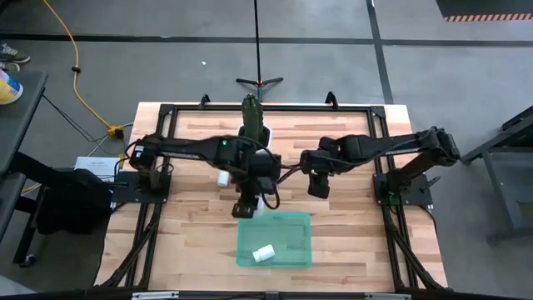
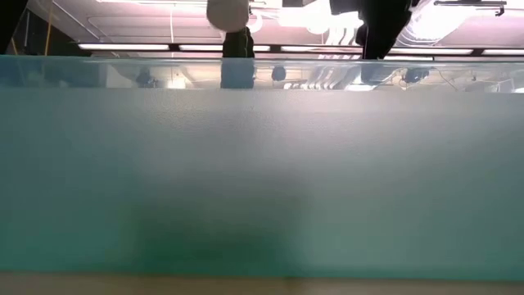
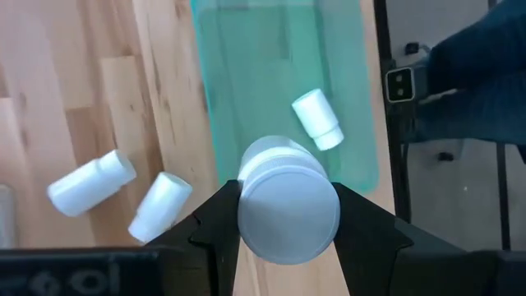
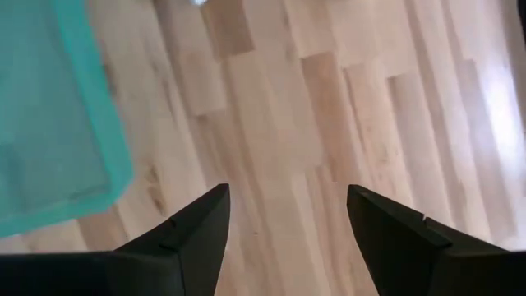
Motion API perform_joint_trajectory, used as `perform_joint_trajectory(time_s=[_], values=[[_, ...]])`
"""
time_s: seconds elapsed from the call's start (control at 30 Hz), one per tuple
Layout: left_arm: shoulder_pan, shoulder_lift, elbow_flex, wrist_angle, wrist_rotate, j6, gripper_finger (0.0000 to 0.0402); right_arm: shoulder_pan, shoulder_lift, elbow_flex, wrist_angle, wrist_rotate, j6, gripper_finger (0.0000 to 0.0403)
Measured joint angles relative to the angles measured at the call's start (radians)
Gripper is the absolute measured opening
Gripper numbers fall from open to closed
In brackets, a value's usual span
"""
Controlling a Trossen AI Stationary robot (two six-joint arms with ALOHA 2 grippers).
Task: Pick and place pill bottles into a basket
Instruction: Put the white pill bottle into the green bin
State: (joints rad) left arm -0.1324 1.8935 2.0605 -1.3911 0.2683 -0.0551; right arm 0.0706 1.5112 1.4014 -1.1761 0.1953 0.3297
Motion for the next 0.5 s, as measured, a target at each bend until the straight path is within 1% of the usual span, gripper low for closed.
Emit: perform_joint_trajectory(time_s=[0.5], values=[[-0.103, 0.0, -0.287, 0.283, -0.051, -0.191, 0.0191, -0.164, -0.001, -0.001, 0.003, -0.002, -0.129, 0.0236]])
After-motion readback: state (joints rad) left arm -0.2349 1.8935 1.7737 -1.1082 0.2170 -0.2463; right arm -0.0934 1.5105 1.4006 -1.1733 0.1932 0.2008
